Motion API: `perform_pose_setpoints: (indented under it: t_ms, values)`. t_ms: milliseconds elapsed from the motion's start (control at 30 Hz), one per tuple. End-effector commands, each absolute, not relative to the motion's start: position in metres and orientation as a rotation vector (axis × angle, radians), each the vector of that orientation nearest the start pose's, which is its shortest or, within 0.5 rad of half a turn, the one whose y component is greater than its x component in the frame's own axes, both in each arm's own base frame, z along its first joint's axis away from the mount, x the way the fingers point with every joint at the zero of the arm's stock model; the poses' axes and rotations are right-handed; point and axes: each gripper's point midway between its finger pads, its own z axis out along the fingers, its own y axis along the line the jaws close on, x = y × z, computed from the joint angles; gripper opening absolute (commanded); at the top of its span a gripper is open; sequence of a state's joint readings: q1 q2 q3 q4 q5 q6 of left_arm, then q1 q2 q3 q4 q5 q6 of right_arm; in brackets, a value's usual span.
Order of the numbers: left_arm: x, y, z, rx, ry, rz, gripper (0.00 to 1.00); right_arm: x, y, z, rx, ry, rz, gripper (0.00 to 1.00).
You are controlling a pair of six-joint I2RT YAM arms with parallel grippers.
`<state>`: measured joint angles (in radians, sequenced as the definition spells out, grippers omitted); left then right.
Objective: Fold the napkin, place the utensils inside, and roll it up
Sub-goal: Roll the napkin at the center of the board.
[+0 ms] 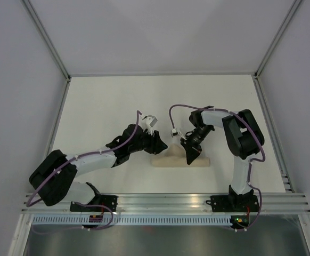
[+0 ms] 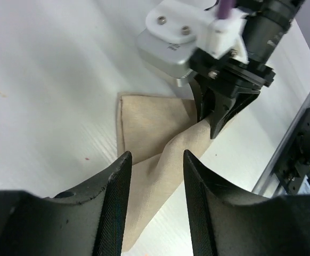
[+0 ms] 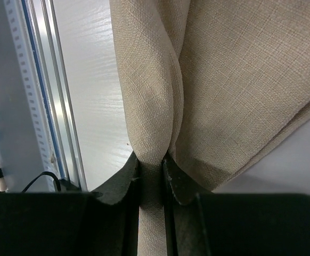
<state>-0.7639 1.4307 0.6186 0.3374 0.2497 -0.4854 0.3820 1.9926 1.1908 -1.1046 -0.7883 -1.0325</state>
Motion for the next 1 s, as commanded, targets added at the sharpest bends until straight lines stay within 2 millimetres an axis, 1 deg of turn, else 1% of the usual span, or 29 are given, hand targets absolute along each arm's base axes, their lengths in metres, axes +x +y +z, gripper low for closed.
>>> perform_pose_setpoints:
  t_ms: [0, 33, 67, 100, 133, 167, 200, 233, 267, 300, 333, 367, 400, 433, 500, 567, 600, 700, 733, 800, 833, 900, 967]
  values:
    - [0.251, -0.302, 0.128, 0.516, 1.935, -0.873, 0.49, 0.197, 0.164, -0.008, -1.854, 2.422, 1.2, 0.11]
    - [0.248, -0.3, 0.128, 0.578, 1.907, -0.836, 0.49, 0.197, 0.164, -0.008, -1.848, 2.434, 1.207, 0.13]
    - [0.25, -0.297, 0.129, 0.587, 1.891, -0.775, 0.49, 0.199, 0.166, -0.008, -1.845, 2.438, 1.216, 0.14]
    - [0.24, -0.304, 0.136, 0.641, 1.851, -0.768, 0.5, 0.2, 0.166, -0.008, -1.841, 2.449, 1.221, 0.15]
    - [0.236, -0.305, 0.136, 0.71, 1.823, -0.718, 0.5, 0.2, 0.166, -0.009, -1.831, 2.468, 1.228, 0.16]
    - [0.237, -0.304, 0.138, 0.719, 1.806, -0.654, 0.5, 0.205, 0.168, -0.008, -1.829, 2.461, 1.225, 0.18]
    - [0.224, -0.316, 0.134, 0.791, 1.788, -0.633, 0.5, 0.205, 0.168, -0.009, -1.828, 2.464, 1.233, 0.2]
    - [0.223, -0.319, 0.134, 0.846, 1.766, -0.572, 0.51, 0.205, 0.168, -0.009, -1.819, 2.475, 1.242, 0.23]
    - [0.223, -0.321, 0.131, 0.866, 1.763, -0.532, 0.51, 0.208, 0.169, -0.009, -1.814, 2.475, 1.233, 0.24]
    - [0.217, -0.33, 0.123, 0.936, 1.756, -0.499, 0.51, 0.209, 0.17, -0.009, -1.807, 2.479, 1.232, 0.27]
    - [0.217, -0.331, 0.119, 0.953, 1.754, -0.464, 0.51, 0.211, 0.171, -0.009, -1.805, 2.477, 1.227, 0.28]
    - [0.211, -0.337, 0.115, 0.987, 1.743, -0.447, 0.52, 0.212, 0.171, -0.009, -1.801, 2.481, 1.224, 0.3]
    - [0.213, -0.341, 0.104, 1.029, 1.745, -0.392, 0.52, 0.213, 0.172, -0.008, -1.801, 2.473, 1.219, 0.34]
    - [0.215, -0.341, 0.1, 1.035, 1.746, -0.354, 0.52, 0.215, 0.172, -0.007, -1.794, 2.474, 1.21, 0.37]
    - [0.216, -0.348, 0.095, 1.053, 1.724, -0.327, 0.52, 0.218, 0.172, -0.005, -1.794, 2.465, 1.185, 0.42]
    - [0.219, -0.354, 0.095, 1.038, 1.714, -0.329, 0.52, 0.22, 0.173, -0.004, -1.781, 2.47, 1.165, 0.46]
    - [0.222, -0.357, 0.088, 1.044, 1.72, -0.308, 0.52, 0.223, 0.173, -0.001, -1.78, 2.461, 1.146, 0.47]
    - [0.225, -0.363, 0.084, 1.037, 1.723, -0.311, 0.52, 0.226, 0.173, 0.005, -1.762, 2.443, 1.104, 0.51]
    - [0.225, -0.364, 0.078, 1.042, 1.736, -0.307, 0.51, 0.227, 0.174, 0.007, -1.762, 2.437, 1.091, 0.51]
    - [0.227, -0.366, 0.075, 1.027, 1.751, -0.314, 0.5, 0.232, 0.176, 0.011, -1.732, 2.427, 1.053, 0.52]
    - [0.227, -0.366, 0.068, 1.033, 1.766, -0.309, 0.5, 0.234, 0.176, 0.012, -1.725, 2.426, 1.038, 0.52]
    - [0.227, -0.367, 0.064, 1.021, 1.781, -0.319, 0.5, 0.24, 0.178, 0.016, -1.688, 2.424, 1.001, 0.52]
    - [0.228, -0.364, 0.057, 1.008, 1.809, -0.331, 0.48, 0.245, 0.178, 0.016, -1.666, 2.417, 0.962, 0.51]
